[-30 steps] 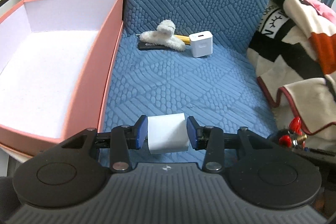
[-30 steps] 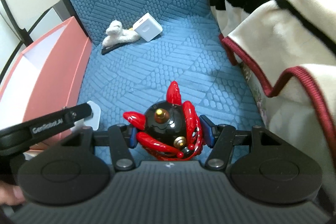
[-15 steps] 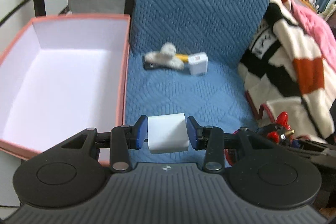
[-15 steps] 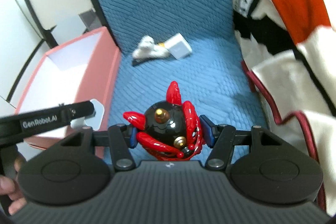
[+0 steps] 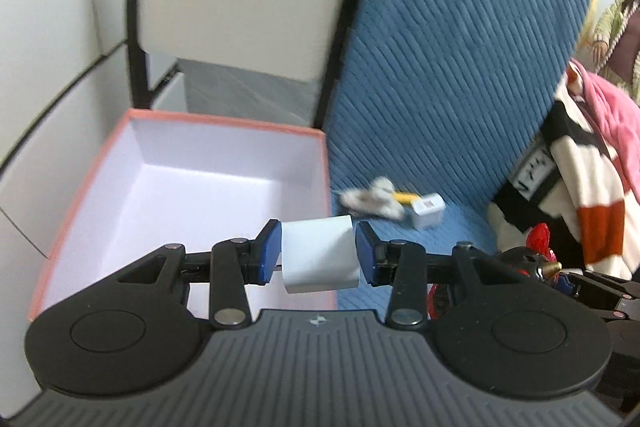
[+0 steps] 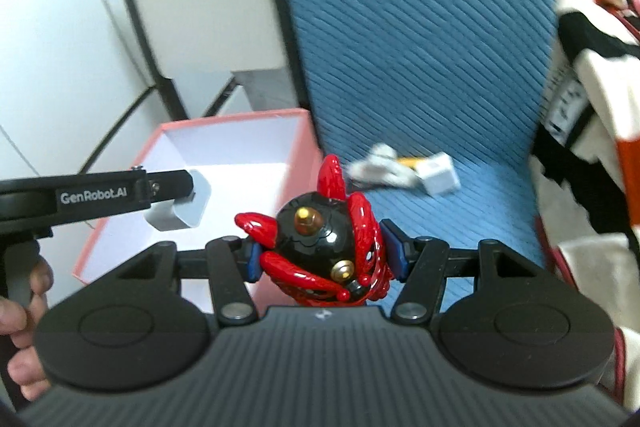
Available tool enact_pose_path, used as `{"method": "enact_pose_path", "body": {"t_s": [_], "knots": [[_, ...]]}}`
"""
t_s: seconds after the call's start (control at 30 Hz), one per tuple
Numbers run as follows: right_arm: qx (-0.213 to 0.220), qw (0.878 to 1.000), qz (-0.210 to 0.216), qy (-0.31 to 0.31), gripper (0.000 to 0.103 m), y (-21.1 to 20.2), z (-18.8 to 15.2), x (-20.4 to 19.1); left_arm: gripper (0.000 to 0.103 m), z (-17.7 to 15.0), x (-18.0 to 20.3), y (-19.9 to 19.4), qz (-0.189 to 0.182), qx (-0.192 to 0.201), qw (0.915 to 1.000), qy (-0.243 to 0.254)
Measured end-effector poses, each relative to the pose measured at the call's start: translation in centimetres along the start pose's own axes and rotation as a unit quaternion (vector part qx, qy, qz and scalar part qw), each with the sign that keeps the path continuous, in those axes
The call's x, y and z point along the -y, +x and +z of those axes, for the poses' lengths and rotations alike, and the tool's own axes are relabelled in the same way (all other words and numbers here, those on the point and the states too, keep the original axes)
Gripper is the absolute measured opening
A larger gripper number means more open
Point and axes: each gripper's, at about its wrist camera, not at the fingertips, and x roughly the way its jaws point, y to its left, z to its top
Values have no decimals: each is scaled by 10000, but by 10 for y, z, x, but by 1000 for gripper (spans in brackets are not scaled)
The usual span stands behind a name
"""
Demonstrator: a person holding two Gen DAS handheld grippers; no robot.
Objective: Organize rigid objects
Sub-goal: 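Carry the charger and figurine into the pink box and open both tools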
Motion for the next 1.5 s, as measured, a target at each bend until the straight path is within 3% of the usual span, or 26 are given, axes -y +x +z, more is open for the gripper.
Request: {"method": "enact_pose_path", "body": {"t_s": [0.37, 0.77, 1.13, 1.5], "knots": [[-137, 9976, 436, -527, 61, 23, 21, -82, 46, 14, -87, -12, 307, 59, 9987, -392], [-1021, 9917, 419, -659, 61, 107, -17, -123, 46, -26, -153, 56, 540, -631, 9943, -675], [-1523, 9861, 292, -598, 61, 164, -26, -123, 46, -46, -178, 119, 499, -1204, 9895, -621], [-1559, 9851, 224, -694, 64, 169, -29, -121, 47, -47, -181, 123, 512, -1320, 9878, -652]]}}
